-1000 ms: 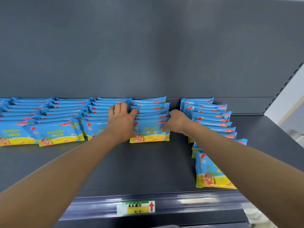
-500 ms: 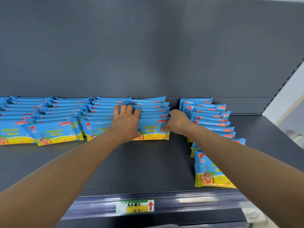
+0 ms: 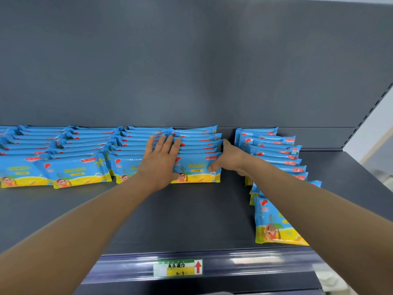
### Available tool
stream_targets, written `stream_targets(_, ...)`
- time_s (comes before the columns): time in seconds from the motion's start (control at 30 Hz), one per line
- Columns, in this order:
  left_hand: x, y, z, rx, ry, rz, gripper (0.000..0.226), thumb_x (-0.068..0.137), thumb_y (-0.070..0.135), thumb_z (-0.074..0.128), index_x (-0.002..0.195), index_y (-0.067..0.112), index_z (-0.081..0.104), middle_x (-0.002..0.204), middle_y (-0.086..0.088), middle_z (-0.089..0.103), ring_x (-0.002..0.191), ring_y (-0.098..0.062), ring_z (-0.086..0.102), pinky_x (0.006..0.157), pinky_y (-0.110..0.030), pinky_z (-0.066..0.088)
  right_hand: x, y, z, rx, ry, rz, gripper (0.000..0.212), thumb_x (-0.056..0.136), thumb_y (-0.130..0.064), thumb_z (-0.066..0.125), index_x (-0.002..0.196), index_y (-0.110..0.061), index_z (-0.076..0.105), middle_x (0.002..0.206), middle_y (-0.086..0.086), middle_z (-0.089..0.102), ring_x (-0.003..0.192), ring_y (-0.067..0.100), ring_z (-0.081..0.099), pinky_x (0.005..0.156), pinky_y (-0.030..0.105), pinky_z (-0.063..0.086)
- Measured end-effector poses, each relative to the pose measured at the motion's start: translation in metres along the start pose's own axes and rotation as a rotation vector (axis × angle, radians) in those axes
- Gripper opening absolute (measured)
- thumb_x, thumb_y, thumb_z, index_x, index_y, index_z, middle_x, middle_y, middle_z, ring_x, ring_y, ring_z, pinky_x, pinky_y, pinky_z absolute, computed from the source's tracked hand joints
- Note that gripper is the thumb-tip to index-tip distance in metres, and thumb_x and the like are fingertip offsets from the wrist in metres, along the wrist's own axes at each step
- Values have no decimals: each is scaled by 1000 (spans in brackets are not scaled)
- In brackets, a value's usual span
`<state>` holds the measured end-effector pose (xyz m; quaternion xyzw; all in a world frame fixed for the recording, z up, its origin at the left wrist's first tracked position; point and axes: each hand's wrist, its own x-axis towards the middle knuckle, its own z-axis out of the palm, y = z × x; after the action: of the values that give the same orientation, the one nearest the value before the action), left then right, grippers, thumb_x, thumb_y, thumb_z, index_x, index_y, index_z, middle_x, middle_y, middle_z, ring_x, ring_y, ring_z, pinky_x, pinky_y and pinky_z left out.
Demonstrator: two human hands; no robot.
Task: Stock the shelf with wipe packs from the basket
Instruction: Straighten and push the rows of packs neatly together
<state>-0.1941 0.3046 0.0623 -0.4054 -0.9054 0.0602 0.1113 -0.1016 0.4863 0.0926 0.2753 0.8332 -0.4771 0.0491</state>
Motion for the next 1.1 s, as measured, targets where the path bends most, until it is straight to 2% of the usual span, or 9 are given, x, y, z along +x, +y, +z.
stream_targets(0.07,3,-1,0,-25,-17,-2,99,83,61,50,147,13,-7,157,-7,-2,145,-22,-6,112,-45,-15,3,0,0,100,-54,6,92,69,10,73,141,-15,22,133,4,49,124,24,47,104,39,42)
stream_targets(0.2,5,-1,-1,-60,-21,1,98,83,58,52,148,12,-5,157,-6,2,145,-21,-5,112,-45,-16,9,0,3,202,-59,-7,87,66,17,72,135,-16,32,121,1,55,118,25,53,99,39,46)
stream_targets(0.47,4,1,0,-49,0,-6,101,81,61,52,148,10,-6,157,-6,-1,145,-21,-4,112,-44,-16,11,-1,2,156,-63,-11,97,66,13,74,145,-14,24,129,4,54,119,24,52,102,43,45)
stream_targets(0.57,5,1,1,-44,-1,-5,101,81,62,52,148,10,-5,157,-6,-1,145,-22,-4,111,-44,-17,9,1,2,129,-44,-21,88,67,11,74,139,-14,29,127,3,53,120,24,52,98,37,47)
stream_targets(0.8,8,-1,1,-11,5,11,102,79,64,53,148,9,-1,157,-7,5,145,-23,1,115,-44,-9,-8,-2,4,-167,133,-69,82,77,-6,73,141,-7,22,139,8,44,127,25,45,94,31,42)
stream_targets(0.9,7,1,2,28,35,7,101,79,65,51,147,9,1,157,-7,8,145,-23,4,115,-45,-8,-19,-4,-1,-258,218,-118,68,81,-8,68,138,-6,31,138,10,46,124,24,47,81,25,40)
stream_targets(1.0,-1,5,2,31,51,-24,103,78,67,50,147,9,-1,156,-8,8,144,-25,4,114,-46,-8,-33,-1,-6,-264,282,-191,55,84,-7,65,133,-5,40,135,10,51,122,24,50,81,23,40)
stream_targets(1.1,-6,14,-4,63,88,-44,108,74,68,53,147,10,-1,156,-9,9,144,-28,5,114,-47,-7,-48,4,-12,-291,346,-291,45,85,-8,63,128,-5,48,129,10,56,116,22,53,76,16,36)
